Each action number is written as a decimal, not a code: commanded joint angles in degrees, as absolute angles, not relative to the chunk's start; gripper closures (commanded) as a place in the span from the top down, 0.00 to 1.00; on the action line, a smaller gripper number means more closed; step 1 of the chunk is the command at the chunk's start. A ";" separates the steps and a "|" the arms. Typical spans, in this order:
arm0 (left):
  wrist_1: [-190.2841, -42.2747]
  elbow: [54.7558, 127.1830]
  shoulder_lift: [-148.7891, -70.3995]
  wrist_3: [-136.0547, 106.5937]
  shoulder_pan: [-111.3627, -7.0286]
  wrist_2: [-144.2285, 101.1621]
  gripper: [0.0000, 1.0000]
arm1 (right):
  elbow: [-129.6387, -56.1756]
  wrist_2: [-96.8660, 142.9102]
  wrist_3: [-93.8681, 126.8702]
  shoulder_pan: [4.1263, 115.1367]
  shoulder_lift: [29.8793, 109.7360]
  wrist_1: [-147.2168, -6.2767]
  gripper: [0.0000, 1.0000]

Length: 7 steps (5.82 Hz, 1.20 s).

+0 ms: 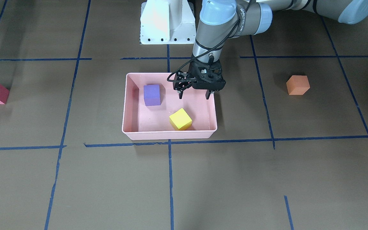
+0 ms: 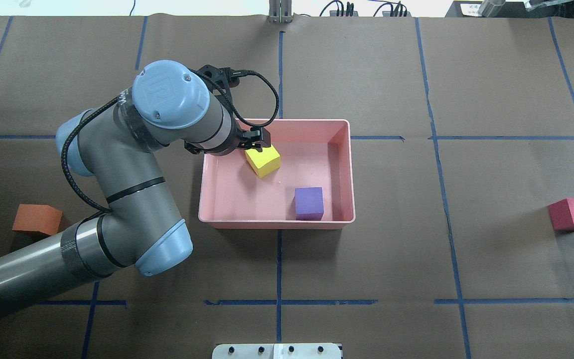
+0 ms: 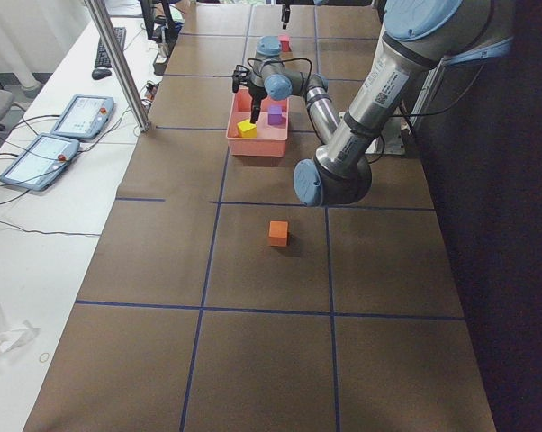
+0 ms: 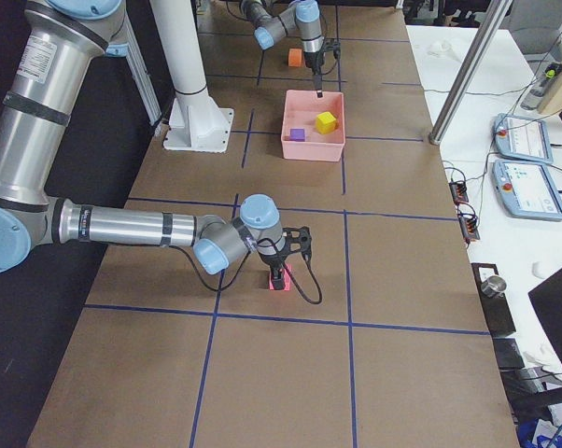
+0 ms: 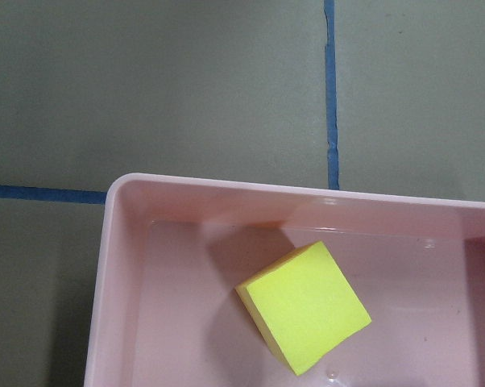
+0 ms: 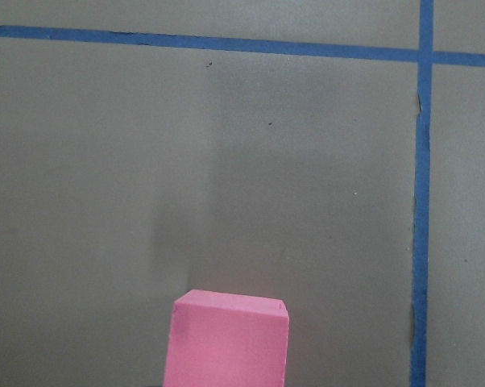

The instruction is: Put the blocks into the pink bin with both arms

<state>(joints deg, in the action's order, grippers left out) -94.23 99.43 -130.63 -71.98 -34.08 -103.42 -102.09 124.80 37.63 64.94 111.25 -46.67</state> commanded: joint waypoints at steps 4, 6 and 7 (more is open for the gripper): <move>-94.22 100.02 -130.08 -71.98 -33.40 -103.10 1.00 | -98.36 119.73 43.34 55.13 108.98 -43.68 1.00; -94.22 99.93 -129.99 -71.90 -33.31 -103.10 1.00 | -95.98 119.27 39.13 54.23 108.81 -43.68 0.98; -94.22 99.93 -129.90 -71.98 -33.31 -103.10 1.00 | -95.98 120.14 39.11 54.32 107.85 -44.03 0.44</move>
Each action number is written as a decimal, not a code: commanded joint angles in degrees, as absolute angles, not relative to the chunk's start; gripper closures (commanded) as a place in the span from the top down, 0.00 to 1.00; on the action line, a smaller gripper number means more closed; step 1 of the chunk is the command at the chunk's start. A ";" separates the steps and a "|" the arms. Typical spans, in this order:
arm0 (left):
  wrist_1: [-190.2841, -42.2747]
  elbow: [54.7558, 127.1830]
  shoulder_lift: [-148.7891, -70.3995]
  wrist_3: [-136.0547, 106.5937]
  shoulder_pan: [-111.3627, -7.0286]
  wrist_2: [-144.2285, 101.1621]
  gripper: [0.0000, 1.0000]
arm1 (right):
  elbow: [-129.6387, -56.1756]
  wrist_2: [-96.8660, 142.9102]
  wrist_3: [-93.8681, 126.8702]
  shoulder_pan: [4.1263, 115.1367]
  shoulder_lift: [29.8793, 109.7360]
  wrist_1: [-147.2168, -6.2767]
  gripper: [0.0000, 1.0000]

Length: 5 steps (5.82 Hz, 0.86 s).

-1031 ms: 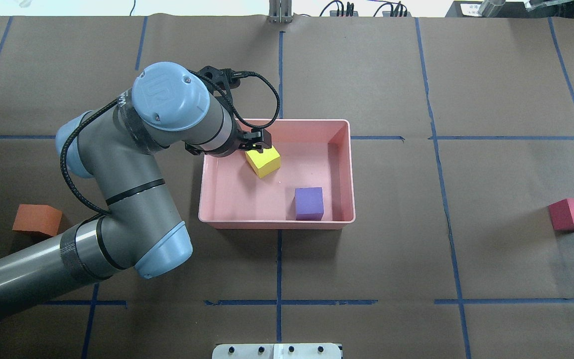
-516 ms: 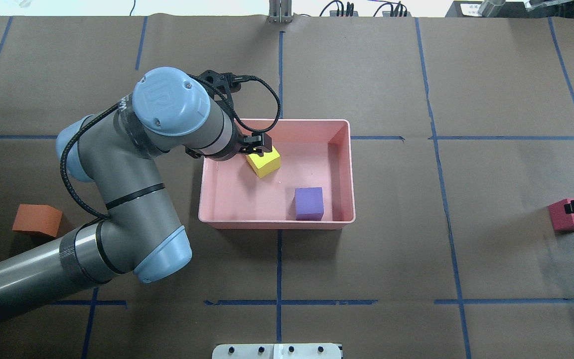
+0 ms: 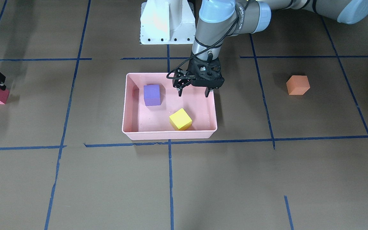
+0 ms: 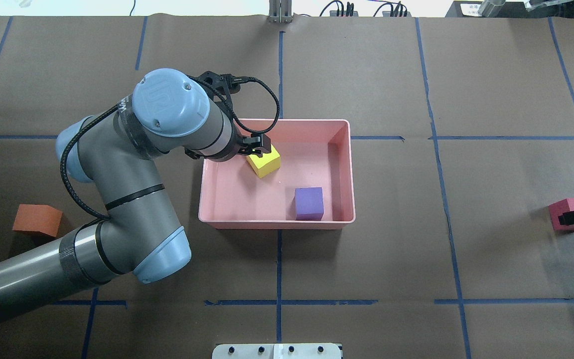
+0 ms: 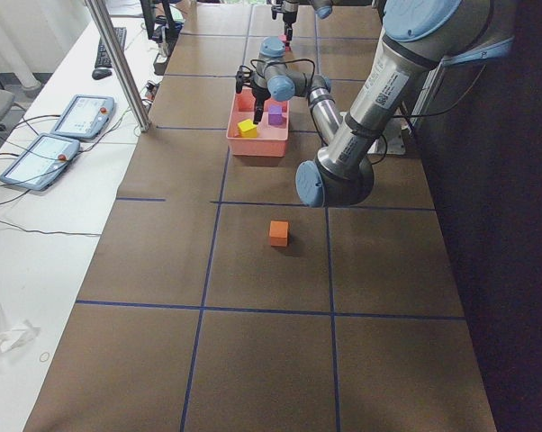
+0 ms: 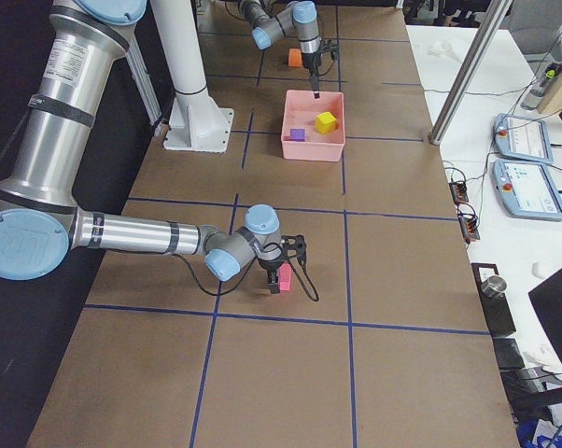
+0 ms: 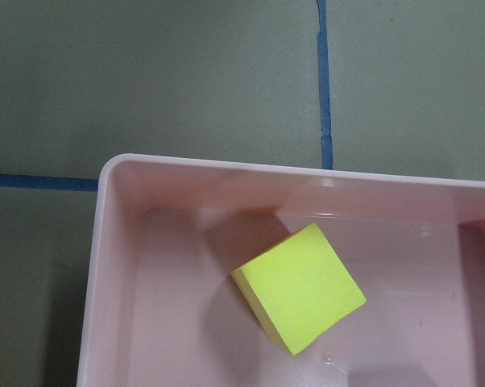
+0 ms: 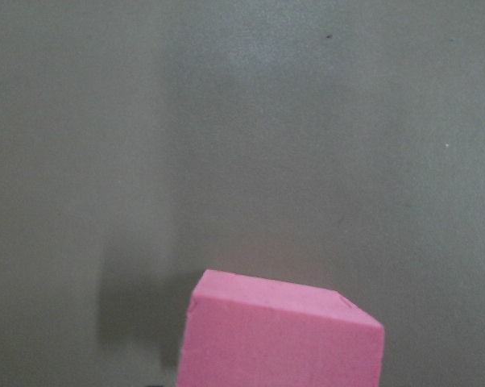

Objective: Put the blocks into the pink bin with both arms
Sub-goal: 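Grasp the pink-red cube with the right gripper while the left gripper rises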

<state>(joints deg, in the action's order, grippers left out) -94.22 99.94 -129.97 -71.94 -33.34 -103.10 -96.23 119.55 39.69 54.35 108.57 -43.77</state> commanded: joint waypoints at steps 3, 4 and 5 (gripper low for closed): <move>-93.87 103.77 -125.64 -67.54 -33.66 -105.36 1.00 | -98.52 124.61 40.16 55.27 102.94 -45.87 0.20; -90.82 107.98 -122.12 -58.89 -35.05 -107.47 1.00 | -103.31 125.06 40.25 55.54 100.22 -54.49 0.20; -86.88 111.15 -120.17 -51.93 -36.81 -108.10 1.00 | -109.80 125.07 40.25 55.55 96.11 -66.76 0.20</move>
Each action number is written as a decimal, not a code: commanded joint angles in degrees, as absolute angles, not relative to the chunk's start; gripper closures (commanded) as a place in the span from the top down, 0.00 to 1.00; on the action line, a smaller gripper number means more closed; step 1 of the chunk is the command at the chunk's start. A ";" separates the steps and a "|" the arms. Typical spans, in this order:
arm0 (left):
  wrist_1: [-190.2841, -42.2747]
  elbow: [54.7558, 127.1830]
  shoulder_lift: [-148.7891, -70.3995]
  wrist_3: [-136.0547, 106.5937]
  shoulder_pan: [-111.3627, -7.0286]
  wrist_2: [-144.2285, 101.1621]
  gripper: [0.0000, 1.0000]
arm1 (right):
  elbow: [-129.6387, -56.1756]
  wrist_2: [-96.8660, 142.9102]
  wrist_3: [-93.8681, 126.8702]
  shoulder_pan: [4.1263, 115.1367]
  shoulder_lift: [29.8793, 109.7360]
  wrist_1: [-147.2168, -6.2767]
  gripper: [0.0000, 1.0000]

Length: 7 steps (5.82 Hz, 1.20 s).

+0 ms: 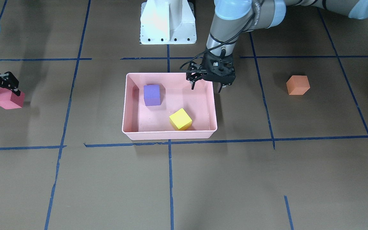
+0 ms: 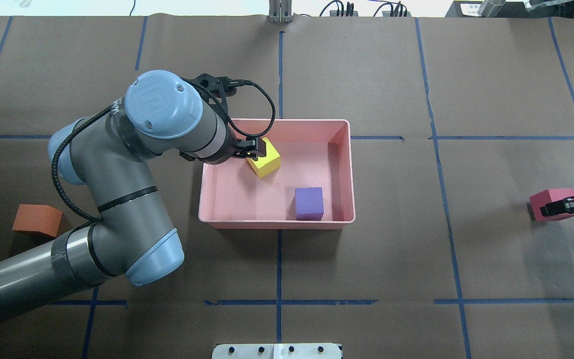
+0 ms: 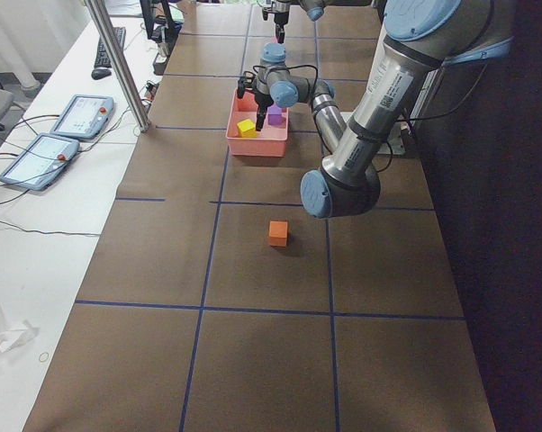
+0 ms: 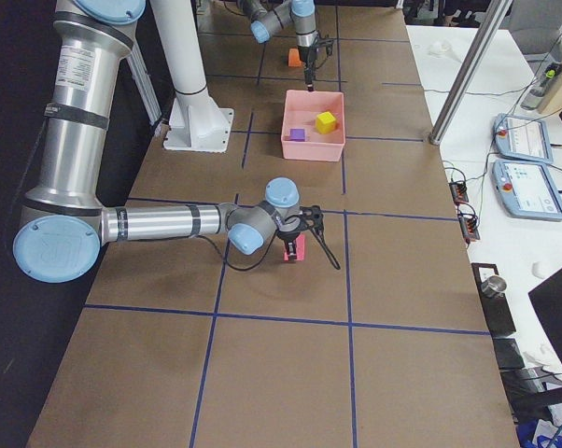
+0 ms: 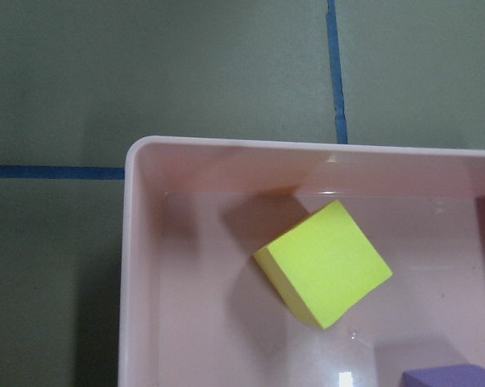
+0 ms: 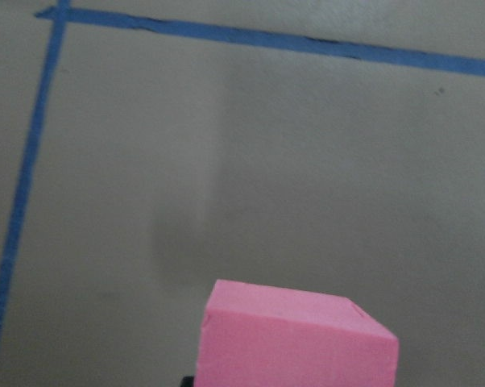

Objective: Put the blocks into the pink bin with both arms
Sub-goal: 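Grasp the pink-red cube with the right gripper while the left gripper rises, then drop the pink-red cube into the bin while the left arm reaches out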

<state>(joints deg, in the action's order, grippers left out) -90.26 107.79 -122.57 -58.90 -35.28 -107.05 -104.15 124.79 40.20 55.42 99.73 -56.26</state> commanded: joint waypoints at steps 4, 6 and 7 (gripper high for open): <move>-86.48 118.82 -99.46 -23.37 -53.38 -119.68 1.00 | -113.39 122.54 61.27 46.36 63.97 -99.72 0.21; -96.77 119.36 -86.55 -19.50 -56.78 -121.73 1.00 | -105.69 114.91 72.90 37.83 52.08 -100.28 0.23; -102.16 119.36 -82.57 -21.60 -56.78 -121.73 1.00 | -103.12 111.74 75.91 34.05 49.16 -99.85 0.27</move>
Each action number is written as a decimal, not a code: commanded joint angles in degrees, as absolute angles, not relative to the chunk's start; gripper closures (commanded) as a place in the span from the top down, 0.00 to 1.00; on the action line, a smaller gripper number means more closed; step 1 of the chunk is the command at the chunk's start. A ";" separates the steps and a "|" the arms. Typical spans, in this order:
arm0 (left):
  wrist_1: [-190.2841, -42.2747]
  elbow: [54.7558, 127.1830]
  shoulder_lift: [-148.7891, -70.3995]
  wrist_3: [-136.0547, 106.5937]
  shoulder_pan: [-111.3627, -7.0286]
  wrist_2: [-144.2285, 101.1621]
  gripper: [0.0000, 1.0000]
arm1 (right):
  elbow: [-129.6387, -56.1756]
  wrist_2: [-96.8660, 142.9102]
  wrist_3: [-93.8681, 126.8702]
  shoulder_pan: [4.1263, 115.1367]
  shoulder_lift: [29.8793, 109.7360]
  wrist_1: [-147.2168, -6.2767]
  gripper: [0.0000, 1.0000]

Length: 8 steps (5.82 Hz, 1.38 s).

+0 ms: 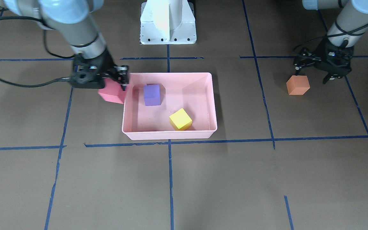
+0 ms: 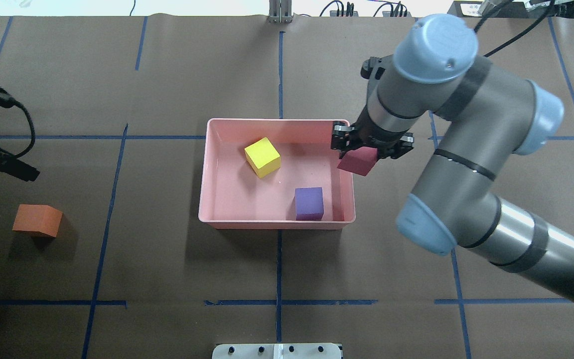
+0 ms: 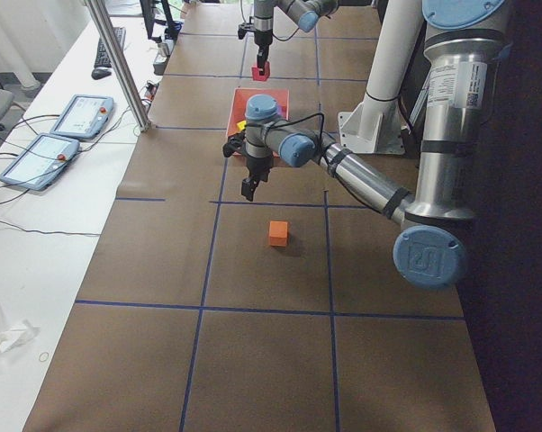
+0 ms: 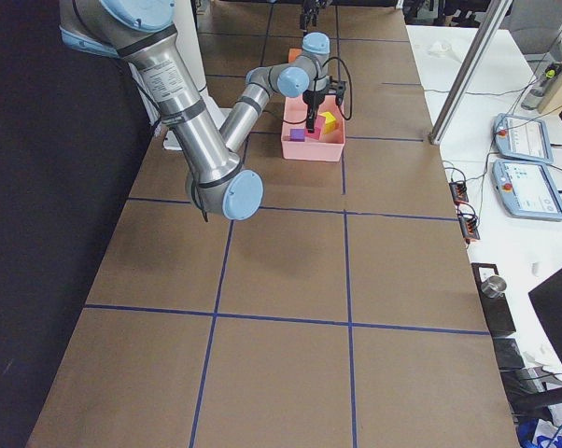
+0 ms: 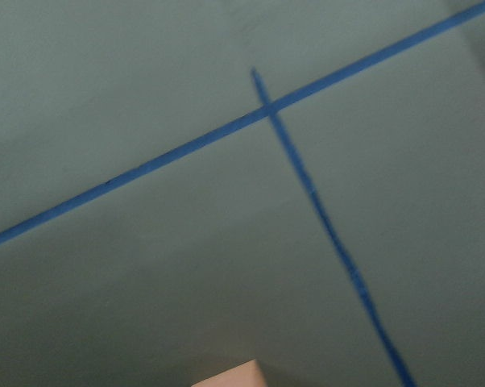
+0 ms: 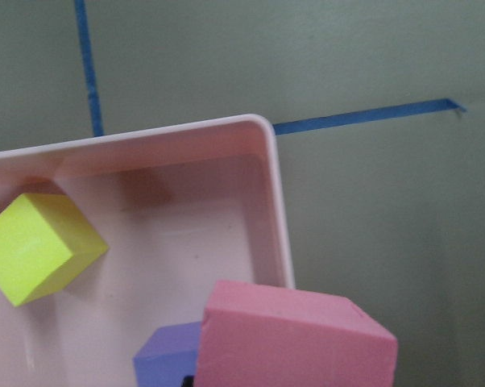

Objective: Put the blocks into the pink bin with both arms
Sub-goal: 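Drop the pink-red cube into the bin while the left arm reaches out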

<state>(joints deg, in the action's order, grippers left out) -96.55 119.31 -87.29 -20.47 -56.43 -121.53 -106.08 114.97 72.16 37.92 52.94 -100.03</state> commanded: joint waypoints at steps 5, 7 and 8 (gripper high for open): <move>-105.79 118.48 -79.91 -43.91 -53.72 -120.77 1.00 | -101.86 112.21 73.40 35.40 46.58 -99.93 1.00; -119.99 111.84 -79.19 -52.99 -47.73 -116.99 1.00 | -103.44 112.94 72.60 36.12 48.15 -100.02 1.00; -121.62 109.54 -79.19 -53.00 -46.94 -116.90 1.00 | -104.32 112.94 72.60 36.12 49.30 -100.02 1.00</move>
